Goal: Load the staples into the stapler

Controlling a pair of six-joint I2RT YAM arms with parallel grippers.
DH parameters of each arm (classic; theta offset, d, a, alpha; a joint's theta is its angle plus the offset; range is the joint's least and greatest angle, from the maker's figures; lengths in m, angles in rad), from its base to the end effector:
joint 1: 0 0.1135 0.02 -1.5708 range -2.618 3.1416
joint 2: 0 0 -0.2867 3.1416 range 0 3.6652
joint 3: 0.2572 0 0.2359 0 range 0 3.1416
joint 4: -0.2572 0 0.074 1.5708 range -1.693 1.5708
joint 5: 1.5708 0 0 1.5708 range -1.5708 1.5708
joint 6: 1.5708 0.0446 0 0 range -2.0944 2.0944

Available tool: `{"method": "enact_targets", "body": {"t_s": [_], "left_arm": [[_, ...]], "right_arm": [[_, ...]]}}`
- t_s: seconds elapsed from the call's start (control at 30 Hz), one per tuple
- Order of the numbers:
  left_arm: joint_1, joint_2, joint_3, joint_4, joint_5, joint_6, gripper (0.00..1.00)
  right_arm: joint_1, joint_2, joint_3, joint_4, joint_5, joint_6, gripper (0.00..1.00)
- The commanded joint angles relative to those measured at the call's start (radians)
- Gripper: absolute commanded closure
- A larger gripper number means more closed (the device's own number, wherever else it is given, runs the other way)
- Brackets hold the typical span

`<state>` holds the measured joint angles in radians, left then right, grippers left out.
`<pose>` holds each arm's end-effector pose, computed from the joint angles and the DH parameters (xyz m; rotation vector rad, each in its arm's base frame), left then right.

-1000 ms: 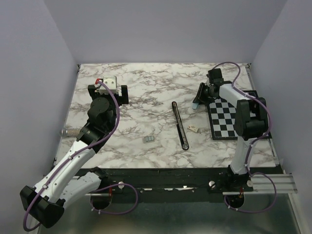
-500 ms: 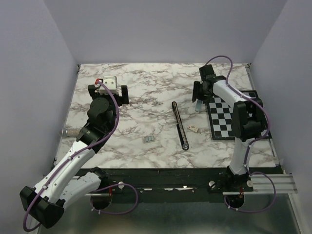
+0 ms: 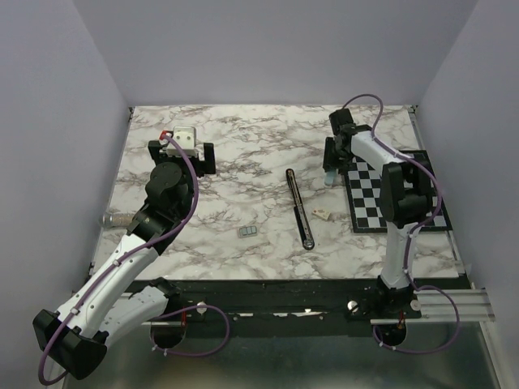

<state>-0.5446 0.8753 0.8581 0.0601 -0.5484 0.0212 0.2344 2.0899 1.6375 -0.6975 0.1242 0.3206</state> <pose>0.1638 -0.0720 0.3945 -0.0041 1.5342 0.0024 0.4312 0.0973 0.2087 0.1524 2.6995 -0.0035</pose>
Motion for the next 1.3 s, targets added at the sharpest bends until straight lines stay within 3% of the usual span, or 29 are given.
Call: {"method": "enact_targets", "body": {"t_s": [0.0, 0.17, 0.37, 0.83, 1.07, 1.27], "left_arm": [[0.005, -0.009, 0.016, -0.014, 0.044, -0.01, 0.01], [0.011, -0.012, 0.013, -0.011, 0.09, -0.001, 0.01], [0.021, -0.029, -0.004, 0.015, 0.315, 0.02, 0.01], [0.018, 0.001, -0.033, 0.04, 1.119, 0.148, 0.01], [-0.021, 0.053, -0.045, 0.057, 1.356, 0.161, 0.01], [-0.106, 0.114, 0.004, -0.055, 1.438, 0.212, 0.01]], "right_arm": [[0.0, 0.03, 0.039, -0.022, 0.014, 0.0, 0.49], [0.005, -0.02, 0.015, -0.005, 0.003, -0.018, 0.76], [0.032, -0.168, -0.067, 0.045, -0.075, -0.083, 0.93], [0.193, -0.704, -0.329, 0.116, -0.441, -0.359, 0.95], [0.316, -0.93, -0.453, 0.202, -0.658, -0.489, 0.94], [0.356, -1.074, -0.567, 0.285, -0.844, -0.606, 0.95]]}}
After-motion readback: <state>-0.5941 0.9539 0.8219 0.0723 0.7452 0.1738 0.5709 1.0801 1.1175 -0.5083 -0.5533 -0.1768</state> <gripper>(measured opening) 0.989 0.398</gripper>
